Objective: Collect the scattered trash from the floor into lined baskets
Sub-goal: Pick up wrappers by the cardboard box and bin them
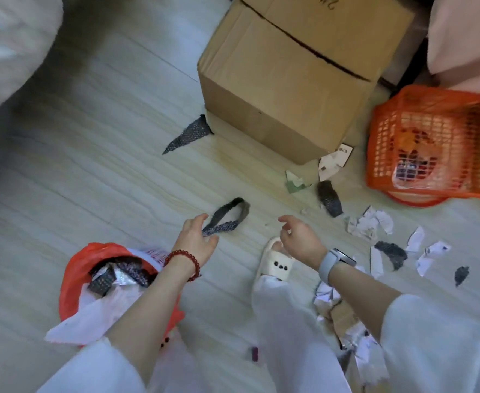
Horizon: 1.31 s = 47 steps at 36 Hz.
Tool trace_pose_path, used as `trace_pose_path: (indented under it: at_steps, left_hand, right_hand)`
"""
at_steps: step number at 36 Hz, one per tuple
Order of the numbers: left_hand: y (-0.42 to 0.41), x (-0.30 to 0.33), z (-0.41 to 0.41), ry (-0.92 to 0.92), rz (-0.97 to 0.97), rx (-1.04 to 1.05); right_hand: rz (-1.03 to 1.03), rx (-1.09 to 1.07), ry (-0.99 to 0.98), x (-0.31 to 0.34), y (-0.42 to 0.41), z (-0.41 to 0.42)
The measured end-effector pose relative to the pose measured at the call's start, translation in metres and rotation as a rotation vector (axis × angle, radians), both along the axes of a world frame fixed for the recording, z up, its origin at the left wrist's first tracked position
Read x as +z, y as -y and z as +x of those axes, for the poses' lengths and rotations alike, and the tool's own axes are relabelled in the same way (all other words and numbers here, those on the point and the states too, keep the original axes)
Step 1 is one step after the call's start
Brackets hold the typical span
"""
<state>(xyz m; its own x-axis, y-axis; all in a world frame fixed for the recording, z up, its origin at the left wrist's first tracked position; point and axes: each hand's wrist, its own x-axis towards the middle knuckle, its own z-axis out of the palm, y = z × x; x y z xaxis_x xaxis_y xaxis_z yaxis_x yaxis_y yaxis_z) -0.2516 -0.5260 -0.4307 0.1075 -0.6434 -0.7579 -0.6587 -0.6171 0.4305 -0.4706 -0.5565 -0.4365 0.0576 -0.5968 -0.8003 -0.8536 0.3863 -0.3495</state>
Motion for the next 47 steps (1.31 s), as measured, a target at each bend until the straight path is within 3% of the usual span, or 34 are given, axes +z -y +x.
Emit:
trace_pose_path:
  at_steps: [5,12,15,19,21,23,25,27,31,35,38,41,43,45,47]
  left_hand:
    - [0.023,-0.074,-0.045,-0.005,-0.003,0.068]
    - [0.033,-0.217,-0.058,0.104,0.090,-0.190]
    - [0.039,-0.260,-0.060,0.195,0.010,-0.374]
    - [0.053,-0.322,-0.061,0.232,-0.149,-0.469]
    - [0.066,-0.345,-0.052,0.139,-0.210,-0.252]
    - [0.082,-0.354,-0.037,-0.100,-0.225,0.123]
    - [0.100,-0.352,-0.022,-0.286,-0.275,0.407]
    - [0.118,-0.344,-0.007,-0.394,-0.314,0.561]
    - [0.151,-0.332,0.024,-0.483,-0.314,0.632]
    - [0.174,-0.328,0.038,-0.543,-0.284,0.649]
    - [0.181,-0.327,0.035,-0.585,-0.277,0.593]
    - [0.188,-0.333,0.040,-0.413,-0.432,0.489]
    - [0.197,-0.346,0.051,-0.052,-0.565,0.330]
    - [0.207,-0.359,0.065,0.336,-0.550,0.208]
    - [0.216,-0.372,0.077,0.522,-0.465,0.135]
  right_hand:
    - [-0.013,0.088,-0.025,-0.067,0.027,-0.040]
    - [-0.092,0.116,0.055,-0.197,0.055,-0.033]
    - [-0.136,0.123,0.096,-0.231,0.068,-0.025]
    - [-0.144,0.189,0.195,-0.283,0.083,-0.012]
    - [-0.076,0.233,0.290,-0.300,0.090,-0.003]
    - [-0.006,0.229,0.403,-0.311,0.097,0.011]
    - [0.035,0.096,0.537,-0.321,0.105,0.028]
    - [0.023,-0.104,0.641,-0.328,0.114,0.046]
    - [-0.053,-0.321,0.724,-0.333,0.139,0.072]
    - [0.069,-0.439,0.825,-0.330,0.160,0.085]
    - [-0.012,-0.448,0.752,-0.328,0.163,0.090]
    - [-0.148,-0.495,0.615,-0.328,0.161,0.087]
    - [-0.188,-0.522,0.566,-0.327,0.160,0.082]
    - [-0.196,-0.510,0.540,-0.326,0.158,0.077]
    - [-0.191,-0.480,0.513,-0.325,0.157,0.071]
